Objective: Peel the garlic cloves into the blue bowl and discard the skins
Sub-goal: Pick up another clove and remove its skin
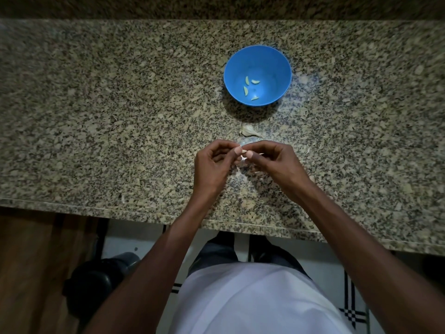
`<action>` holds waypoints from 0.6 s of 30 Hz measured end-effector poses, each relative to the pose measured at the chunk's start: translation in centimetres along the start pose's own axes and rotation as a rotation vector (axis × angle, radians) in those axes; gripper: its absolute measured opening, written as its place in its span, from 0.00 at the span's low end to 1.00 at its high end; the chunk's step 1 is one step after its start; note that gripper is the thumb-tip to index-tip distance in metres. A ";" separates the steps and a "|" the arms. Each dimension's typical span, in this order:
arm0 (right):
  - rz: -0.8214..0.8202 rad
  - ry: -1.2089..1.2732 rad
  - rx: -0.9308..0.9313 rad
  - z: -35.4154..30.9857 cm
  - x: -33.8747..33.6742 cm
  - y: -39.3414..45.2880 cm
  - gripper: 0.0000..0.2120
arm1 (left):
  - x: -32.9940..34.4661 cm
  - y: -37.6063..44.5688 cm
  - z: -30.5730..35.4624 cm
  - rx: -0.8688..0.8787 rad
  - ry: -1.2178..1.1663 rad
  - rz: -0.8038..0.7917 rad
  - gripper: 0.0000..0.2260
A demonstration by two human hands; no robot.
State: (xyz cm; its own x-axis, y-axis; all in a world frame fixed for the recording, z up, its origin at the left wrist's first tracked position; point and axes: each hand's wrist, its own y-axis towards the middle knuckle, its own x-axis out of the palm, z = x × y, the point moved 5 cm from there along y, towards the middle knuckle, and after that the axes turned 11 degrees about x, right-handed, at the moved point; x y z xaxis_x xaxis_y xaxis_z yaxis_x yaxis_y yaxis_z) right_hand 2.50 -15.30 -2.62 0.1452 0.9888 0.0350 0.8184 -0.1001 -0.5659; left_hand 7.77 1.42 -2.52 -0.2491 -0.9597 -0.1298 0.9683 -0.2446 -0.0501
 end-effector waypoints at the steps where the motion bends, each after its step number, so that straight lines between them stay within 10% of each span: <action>1: 0.019 -0.032 -0.020 -0.1 0.0 0.0 0.08 | 0.0 0.0 0.0 -0.002 -0.011 0.000 0.07; 18: 0.054 0.056 0.065 -0.3 -0.2 0.1 0.09 | 0.8 -0.3 -1.2 -0.222 -0.382 0.062 0.06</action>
State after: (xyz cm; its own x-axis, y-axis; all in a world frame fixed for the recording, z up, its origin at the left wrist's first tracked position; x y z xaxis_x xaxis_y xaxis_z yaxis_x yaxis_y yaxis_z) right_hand 2.78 -15.53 -2.44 0.2203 0.9743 0.0475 0.7707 -0.1440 -0.6207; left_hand 7.21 0.90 -3.75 -0.1263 -0.9640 0.2341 0.9438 -0.1894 -0.2709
